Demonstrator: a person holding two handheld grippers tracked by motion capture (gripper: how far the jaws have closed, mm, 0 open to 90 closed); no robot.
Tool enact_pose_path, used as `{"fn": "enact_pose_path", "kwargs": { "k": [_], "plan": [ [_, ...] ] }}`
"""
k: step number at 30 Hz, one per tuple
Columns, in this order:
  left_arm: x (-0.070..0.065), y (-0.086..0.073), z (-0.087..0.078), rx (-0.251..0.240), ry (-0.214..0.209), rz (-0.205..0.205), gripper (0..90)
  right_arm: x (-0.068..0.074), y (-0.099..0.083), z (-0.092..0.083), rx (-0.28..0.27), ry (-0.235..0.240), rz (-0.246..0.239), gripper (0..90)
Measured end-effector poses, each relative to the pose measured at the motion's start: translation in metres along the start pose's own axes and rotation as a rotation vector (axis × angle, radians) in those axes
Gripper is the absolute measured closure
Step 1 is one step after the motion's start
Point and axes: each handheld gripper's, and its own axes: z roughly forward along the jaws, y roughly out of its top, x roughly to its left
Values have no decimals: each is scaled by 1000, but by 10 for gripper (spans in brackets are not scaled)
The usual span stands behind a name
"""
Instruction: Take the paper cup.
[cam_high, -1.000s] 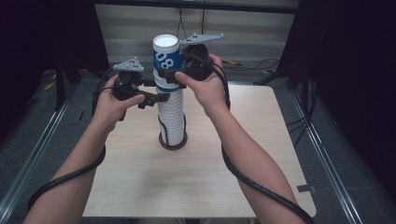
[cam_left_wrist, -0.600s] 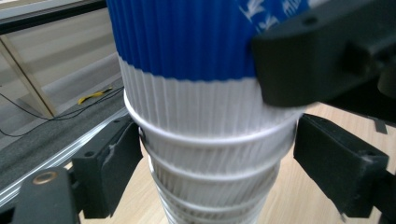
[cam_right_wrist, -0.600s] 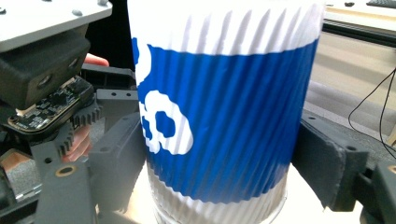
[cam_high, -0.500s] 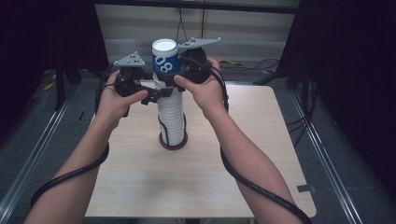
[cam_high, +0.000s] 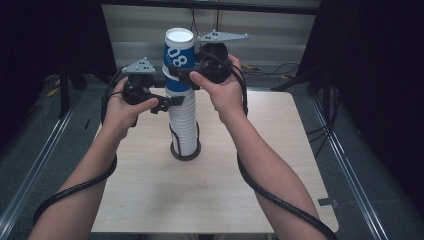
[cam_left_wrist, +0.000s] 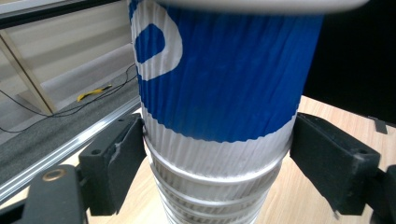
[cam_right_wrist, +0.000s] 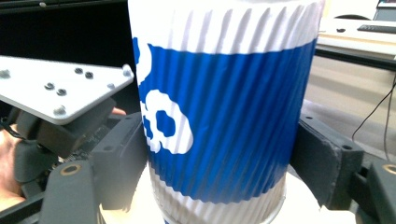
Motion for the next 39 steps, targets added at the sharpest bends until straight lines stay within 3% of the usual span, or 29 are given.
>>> {"fn": "enact_pose_path", "kwargs": {
  "k": [8, 14, 29, 31, 32, 39],
  "plan": [
    [-1, -2, 2, 11, -12, -11, 177, -1, 3, -8, -20, 3, 4, 230],
    [-2, -3, 2, 7, -15, -12, 178, 2, 9, -14, -11, -12, -31, 228],
    [0, -9, 0, 20, -14, -19, 196, -4, 23, -38, -66, -32, -22, 226],
    [1, -10, -1, 32, -24, -28, 248, -8, 22, -45, -71, -36, -15, 226],
    [1, -10, -2, 44, -13, 0, 248, -8, 22, -45, -71, -36, -15, 226],
    [-2, -12, -5, 36, -13, -14, 289, -21, 7, -65, -66, -59, 0, 225]
  ]
}}
